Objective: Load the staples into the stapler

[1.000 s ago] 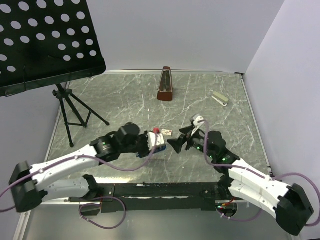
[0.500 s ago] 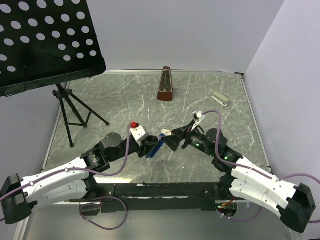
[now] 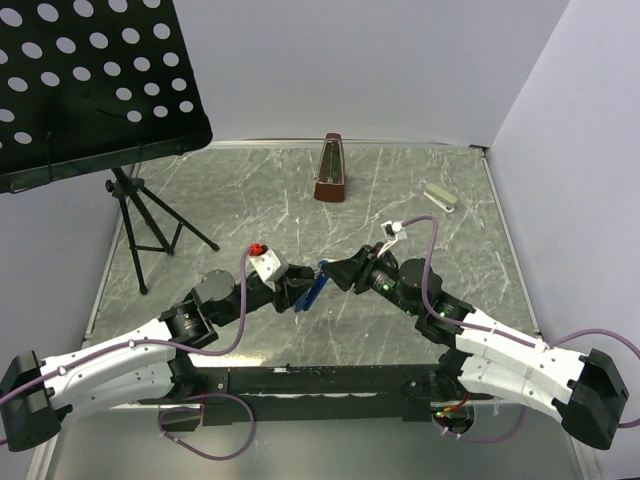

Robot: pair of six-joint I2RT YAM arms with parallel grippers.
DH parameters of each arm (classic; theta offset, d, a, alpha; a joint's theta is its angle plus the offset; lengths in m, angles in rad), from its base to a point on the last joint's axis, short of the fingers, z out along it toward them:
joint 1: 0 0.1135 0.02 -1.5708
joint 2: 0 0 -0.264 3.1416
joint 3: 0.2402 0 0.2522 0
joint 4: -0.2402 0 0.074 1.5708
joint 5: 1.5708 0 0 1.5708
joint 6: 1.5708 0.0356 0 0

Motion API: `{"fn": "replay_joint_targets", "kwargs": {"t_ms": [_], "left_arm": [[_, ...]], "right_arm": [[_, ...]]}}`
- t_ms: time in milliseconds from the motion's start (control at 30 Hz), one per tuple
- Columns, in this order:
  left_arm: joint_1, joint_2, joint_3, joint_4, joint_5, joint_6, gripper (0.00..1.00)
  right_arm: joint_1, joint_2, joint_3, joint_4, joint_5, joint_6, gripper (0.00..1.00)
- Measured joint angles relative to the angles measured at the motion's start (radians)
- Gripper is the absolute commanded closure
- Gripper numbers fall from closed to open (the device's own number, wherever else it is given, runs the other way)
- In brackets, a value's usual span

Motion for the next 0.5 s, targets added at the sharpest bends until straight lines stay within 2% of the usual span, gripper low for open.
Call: {"fn": "replay_joint_targets", "kwargs": {"t_ms": [333, 433, 467, 500], "left_arm": [[-0.002, 0.005, -0.001, 0.037, 0.019, 0.000, 0.99], [-0.005, 0.010, -0.005, 0.045, 0.018, 0.001, 0.99], [-0.005, 0.010, -0.009, 0.049, 0.017, 0.001, 0.99], [-0.006, 0.009, -0.013, 0.053, 0.015, 0.002, 0.99]], "right_arm": [[0.005, 0.013, 0.001, 0.006, 0.033, 0.031, 0.51], [0.014, 0.037, 0.003, 0.016, 0.038, 0.045, 0.63], [0.015, 0.040, 0.003, 0.018, 0.039, 0.047, 0.75], [0.015, 0.042, 0.003, 0.018, 0.040, 0.052, 0.81]]}}
